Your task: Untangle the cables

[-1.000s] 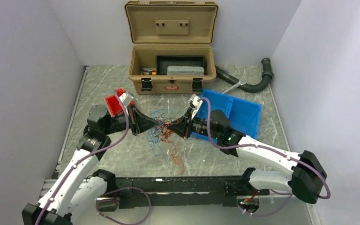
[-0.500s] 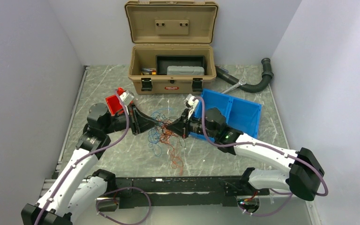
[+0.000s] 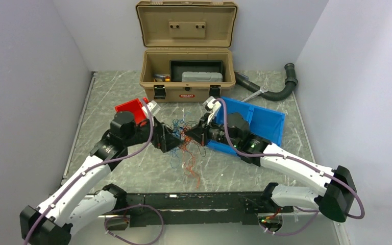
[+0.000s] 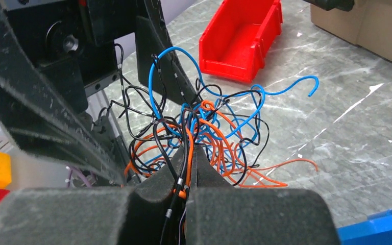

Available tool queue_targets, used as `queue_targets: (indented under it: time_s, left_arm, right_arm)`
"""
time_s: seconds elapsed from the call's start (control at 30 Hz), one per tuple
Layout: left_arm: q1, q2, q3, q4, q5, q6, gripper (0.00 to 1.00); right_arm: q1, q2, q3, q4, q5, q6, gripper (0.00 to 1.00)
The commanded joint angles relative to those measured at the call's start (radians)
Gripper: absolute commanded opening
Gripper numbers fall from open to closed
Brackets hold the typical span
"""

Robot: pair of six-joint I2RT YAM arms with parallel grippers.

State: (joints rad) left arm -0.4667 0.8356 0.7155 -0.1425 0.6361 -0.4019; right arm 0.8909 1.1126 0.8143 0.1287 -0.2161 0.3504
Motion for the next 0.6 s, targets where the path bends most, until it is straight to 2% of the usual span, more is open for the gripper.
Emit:
queue_targets:
  time_s: [0.0,0.13,0.2,0.33,0.47,0.57]
  left_arm:
    - [-0.073,0.042,0.066,0.030,-0.108,0.026,0.99]
    - [-0.089,0.085,0.083,0.023,-0.149,0.025,0.87]
    - [-0.089,0.095,0.082,0.016,-0.174,0.023,0.68]
    - [-0.089,0.102,0.068,0.019,-0.230,0.010,0.19]
    - [-0.090,0.118,0.059,0.051,-0.216,-0.005,0.08]
    - [-0.089,0.136,0.057,0.080,-0.184,-0.015,0.16]
  right_arm:
    - [0.014,0.008,0.049,-0.010,0.065,0.011,0.00]
    - [0.024,0.013,0.051,-0.004,0.073,0.012,0.00]
    - [0.029,0.015,0.052,-0.007,0.079,0.010,0.00]
    - [0.039,0.007,0.053,-0.012,0.086,0.010,0.00]
    - [0.049,0.015,0.064,-0.027,0.075,0.009,0.00]
    - [0.063,0.027,0.076,-0.049,0.091,0.004,0.00]
